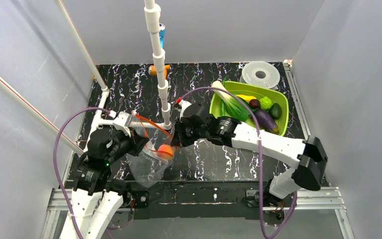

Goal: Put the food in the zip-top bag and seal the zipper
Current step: Adjust the zipper food storage bag at the center of the board.

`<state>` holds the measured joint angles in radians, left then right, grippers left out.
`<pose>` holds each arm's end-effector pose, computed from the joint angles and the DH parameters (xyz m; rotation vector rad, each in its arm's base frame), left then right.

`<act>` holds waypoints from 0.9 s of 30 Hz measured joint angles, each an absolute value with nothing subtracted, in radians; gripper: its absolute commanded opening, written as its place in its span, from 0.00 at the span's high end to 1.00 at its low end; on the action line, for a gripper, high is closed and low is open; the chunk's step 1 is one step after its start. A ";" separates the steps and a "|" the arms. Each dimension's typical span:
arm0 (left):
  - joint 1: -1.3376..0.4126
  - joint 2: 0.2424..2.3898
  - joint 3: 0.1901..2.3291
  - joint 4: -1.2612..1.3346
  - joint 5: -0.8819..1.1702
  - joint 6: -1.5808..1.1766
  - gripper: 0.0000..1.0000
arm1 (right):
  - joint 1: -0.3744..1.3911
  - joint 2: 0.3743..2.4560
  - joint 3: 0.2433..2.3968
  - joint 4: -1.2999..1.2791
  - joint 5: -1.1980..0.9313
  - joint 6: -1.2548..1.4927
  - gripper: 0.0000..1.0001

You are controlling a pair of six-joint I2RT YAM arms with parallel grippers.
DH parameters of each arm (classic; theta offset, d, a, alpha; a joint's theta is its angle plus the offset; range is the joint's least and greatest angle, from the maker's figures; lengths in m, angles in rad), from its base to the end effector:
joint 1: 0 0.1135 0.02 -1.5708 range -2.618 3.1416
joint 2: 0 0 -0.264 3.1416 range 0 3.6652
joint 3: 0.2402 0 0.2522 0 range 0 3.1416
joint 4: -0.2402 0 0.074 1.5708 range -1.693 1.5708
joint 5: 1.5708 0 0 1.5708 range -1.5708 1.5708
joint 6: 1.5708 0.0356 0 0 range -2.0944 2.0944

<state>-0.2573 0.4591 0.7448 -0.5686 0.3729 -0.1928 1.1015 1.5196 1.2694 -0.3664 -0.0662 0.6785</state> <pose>0.0976 -0.0391 0.3272 0.3244 1.8570 -0.6559 0.1553 0.3115 0.3113 -0.5434 2.3355 1.0130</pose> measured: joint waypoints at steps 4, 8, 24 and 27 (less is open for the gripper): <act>-0.257 0.372 0.743 -0.569 0.321 -0.198 1.00 | 1.107 1.457 1.297 -0.368 -0.044 0.672 0.99; -0.257 0.311 0.742 -0.569 0.275 -0.202 1.00 | 1.107 1.456 1.298 -0.385 -0.008 0.666 0.99; -0.257 0.377 0.714 -0.522 0.442 -0.201 1.00 | 1.140 1.580 1.369 -0.418 -0.049 0.676 0.99; -0.257 0.331 0.714 -0.528 0.435 -0.199 1.00 | 1.164 1.616 1.431 -0.421 -0.067 0.674 0.99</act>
<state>-0.2573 0.3309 0.7139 -0.5282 0.4351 -0.1986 1.1641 1.6161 1.4307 -0.4210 -0.0673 0.6739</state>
